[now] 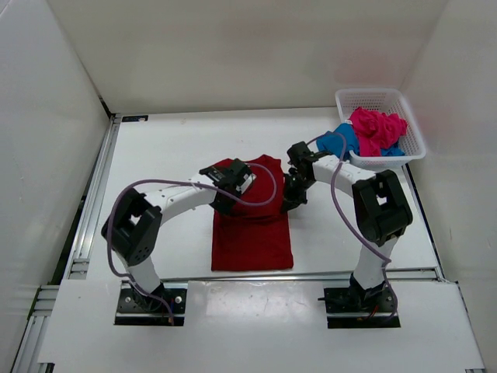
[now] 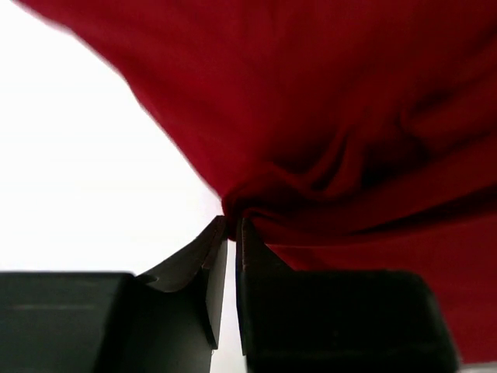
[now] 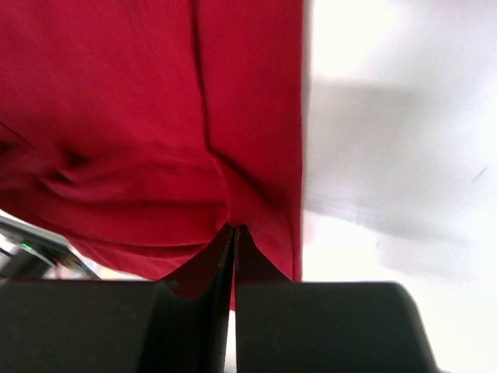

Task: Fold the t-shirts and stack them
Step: Fold the folded rectangular tshirt in 1/3 of the way

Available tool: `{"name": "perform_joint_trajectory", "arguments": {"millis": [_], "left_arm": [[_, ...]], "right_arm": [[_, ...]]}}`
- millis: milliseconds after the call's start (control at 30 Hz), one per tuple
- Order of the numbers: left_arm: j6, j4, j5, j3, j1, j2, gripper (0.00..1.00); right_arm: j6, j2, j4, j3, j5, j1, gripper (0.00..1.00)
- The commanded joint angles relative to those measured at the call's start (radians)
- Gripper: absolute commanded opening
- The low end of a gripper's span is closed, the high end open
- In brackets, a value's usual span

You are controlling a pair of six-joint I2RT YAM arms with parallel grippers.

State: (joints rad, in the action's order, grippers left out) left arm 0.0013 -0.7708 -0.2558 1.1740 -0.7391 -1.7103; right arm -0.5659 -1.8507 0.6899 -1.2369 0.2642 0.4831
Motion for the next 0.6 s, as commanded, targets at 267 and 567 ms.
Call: {"name": "perform_joint_trajectory", "arguments": {"millis": [267,567], "left_arm": [[-0.001,-0.048,0.078,0.134,0.122,-0.086,0.32],[-0.001,-0.048,-0.011,0.222,0.162,-0.075,0.64]], "right_arm": [[-0.009,-0.1,-0.013,-0.138,0.072,-0.109,0.0],[-0.009,-0.064,-0.035,-0.203,0.024,-0.109,0.5]]}}
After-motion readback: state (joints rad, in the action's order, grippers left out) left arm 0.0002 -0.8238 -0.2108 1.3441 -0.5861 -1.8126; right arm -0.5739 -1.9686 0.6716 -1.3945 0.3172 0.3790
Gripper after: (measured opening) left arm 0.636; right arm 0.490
